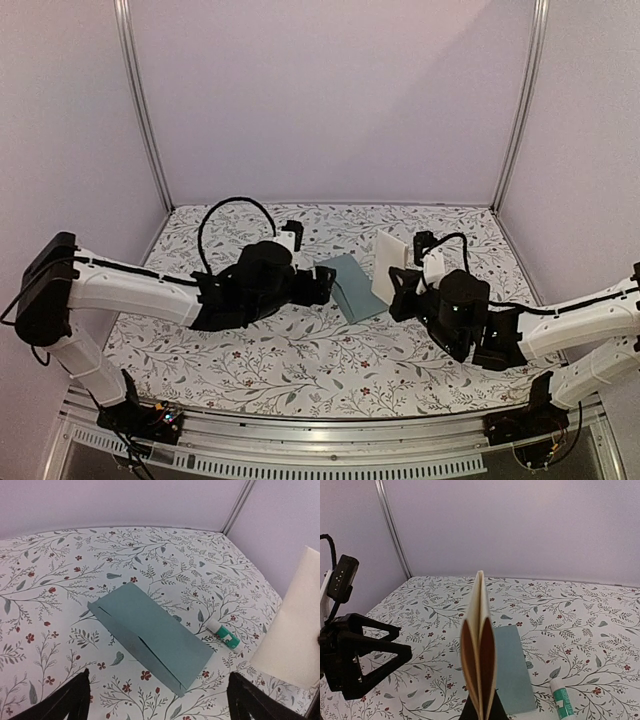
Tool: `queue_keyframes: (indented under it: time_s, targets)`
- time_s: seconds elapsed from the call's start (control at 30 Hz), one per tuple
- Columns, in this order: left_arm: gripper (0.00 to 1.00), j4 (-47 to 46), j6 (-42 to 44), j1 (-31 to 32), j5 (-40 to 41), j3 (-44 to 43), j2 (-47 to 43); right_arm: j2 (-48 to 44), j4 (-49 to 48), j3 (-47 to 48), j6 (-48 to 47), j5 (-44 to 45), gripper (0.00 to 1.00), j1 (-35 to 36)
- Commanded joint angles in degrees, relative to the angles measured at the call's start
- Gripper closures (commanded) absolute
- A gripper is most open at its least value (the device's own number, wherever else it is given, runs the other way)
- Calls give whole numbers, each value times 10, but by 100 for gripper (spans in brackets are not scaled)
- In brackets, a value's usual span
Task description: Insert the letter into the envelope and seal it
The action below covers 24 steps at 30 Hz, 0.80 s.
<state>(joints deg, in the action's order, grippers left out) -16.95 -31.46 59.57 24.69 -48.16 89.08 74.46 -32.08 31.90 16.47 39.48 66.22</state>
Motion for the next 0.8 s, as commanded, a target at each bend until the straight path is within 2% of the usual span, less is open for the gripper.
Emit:
queue_keyframes:
  time_s: [0.0, 0.07, 0.23, 0.53, 0.63, 0.77]
  targets:
    - [8, 119, -84, 30, 95, -124, 111, -19, 3, -27, -18, 21, 100, -42]
    - [10, 151, -119, 33, 102, -169, 166, -27, -6, -42, -19, 21, 100, -50]
    - [13, 168, -164, 39, 91, -227, 248, -44, -11, -67, -15, 17, 100, -54]
    - [22, 203, -205, 39, 86, -264, 315, -76, -8, -96, 7, -8, 100, -54]
    - [34, 198, -207, 39, 83, -266, 327, -76, -8, -97, 9, -15, 100, -54]
    - [63, 188, -211, 39, 96, -258, 330, -70, -7, -94, 10, -24, 100, -54]
